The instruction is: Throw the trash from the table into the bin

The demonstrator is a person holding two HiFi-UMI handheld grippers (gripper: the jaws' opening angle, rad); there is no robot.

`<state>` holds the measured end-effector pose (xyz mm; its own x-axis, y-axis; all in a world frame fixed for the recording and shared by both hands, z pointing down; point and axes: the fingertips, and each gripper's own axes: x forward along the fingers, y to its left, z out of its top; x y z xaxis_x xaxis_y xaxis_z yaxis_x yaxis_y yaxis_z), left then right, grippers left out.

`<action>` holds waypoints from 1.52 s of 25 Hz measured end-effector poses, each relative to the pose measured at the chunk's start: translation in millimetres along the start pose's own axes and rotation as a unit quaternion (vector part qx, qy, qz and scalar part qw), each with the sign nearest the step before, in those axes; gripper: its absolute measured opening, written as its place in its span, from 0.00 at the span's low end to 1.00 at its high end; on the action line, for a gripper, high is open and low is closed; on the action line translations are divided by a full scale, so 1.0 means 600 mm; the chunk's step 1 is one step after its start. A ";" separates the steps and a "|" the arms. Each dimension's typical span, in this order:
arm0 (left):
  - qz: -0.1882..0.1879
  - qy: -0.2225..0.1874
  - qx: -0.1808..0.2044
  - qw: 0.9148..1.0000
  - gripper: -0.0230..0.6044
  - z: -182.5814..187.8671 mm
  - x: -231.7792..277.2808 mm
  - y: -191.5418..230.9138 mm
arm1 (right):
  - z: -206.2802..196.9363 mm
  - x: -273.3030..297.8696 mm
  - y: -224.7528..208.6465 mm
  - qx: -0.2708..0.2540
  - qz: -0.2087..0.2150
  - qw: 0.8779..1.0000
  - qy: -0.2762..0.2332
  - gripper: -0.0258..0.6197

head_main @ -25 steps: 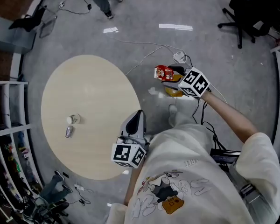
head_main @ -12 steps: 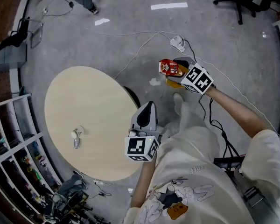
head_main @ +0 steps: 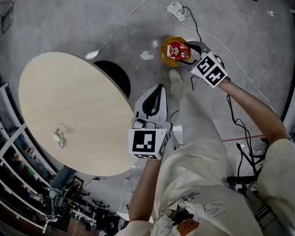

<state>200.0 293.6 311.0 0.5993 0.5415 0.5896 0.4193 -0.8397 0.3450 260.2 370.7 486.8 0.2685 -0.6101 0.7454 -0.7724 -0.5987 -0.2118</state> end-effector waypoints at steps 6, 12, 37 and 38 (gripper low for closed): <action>0.023 0.011 -0.009 1.000 0.04 -0.034 0.046 0.036 | -0.055 0.066 -0.028 -0.010 -0.011 1.000 0.017 0.55; 0.022 0.012 -0.038 0.999 0.04 -0.069 0.107 0.057 | -0.134 0.154 -0.068 -0.030 -0.017 0.998 0.054 0.55; -0.002 0.120 -0.050 0.992 0.04 -0.367 0.332 0.194 | -0.456 0.460 -0.121 -0.151 0.008 0.967 0.206 0.55; -0.003 0.123 -0.050 0.991 0.04 -0.379 0.340 0.195 | -0.464 0.468 -0.124 -0.149 0.008 0.966 0.209 0.55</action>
<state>216.3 296.8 637.9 0.4064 0.5312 0.7434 0.3453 -0.8426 0.4133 232.6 388.4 887.7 0.0481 -0.3177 0.9470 -0.9228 -0.3771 -0.0797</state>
